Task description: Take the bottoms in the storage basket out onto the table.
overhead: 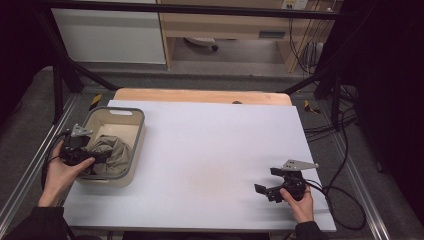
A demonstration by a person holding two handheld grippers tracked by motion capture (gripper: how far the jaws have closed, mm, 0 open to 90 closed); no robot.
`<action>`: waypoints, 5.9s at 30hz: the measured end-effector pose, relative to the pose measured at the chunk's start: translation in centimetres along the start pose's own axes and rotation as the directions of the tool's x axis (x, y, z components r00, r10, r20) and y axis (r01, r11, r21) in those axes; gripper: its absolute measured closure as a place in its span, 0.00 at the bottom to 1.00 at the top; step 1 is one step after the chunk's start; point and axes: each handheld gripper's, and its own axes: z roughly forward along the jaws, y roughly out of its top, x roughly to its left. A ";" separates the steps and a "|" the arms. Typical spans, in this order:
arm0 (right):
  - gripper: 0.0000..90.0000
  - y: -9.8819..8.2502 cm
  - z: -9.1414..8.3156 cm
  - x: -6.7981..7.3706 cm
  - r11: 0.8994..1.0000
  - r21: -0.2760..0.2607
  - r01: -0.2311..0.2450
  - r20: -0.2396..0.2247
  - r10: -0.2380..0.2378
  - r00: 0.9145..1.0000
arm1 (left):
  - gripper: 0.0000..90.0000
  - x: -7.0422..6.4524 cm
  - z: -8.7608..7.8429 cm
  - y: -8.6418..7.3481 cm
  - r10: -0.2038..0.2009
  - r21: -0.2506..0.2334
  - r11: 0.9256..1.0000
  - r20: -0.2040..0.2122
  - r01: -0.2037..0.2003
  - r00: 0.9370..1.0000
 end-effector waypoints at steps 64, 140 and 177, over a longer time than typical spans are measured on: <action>0.01 0.0 0.0 0.0 1.000 0.003 -0.001 0.002 0.001 1.000 | 0.76 -0.4 2.8 -0.1 0.044 0.243 0.970 -0.060 -0.028 0.997; 0.01 0.0 -0.1 0.0 1.000 0.004 -0.002 0.005 0.001 1.000 | 0.82 0.3 -2.7 -0.4 -0.148 -0.208 0.968 -0.038 0.137 0.988; 0.01 0.0 -0.1 0.0 1.000 0.002 -0.002 0.007 0.002 1.000 | 0.82 0.0 -4.5 -0.4 -0.178 -0.326 0.931 -0.021 0.162 0.984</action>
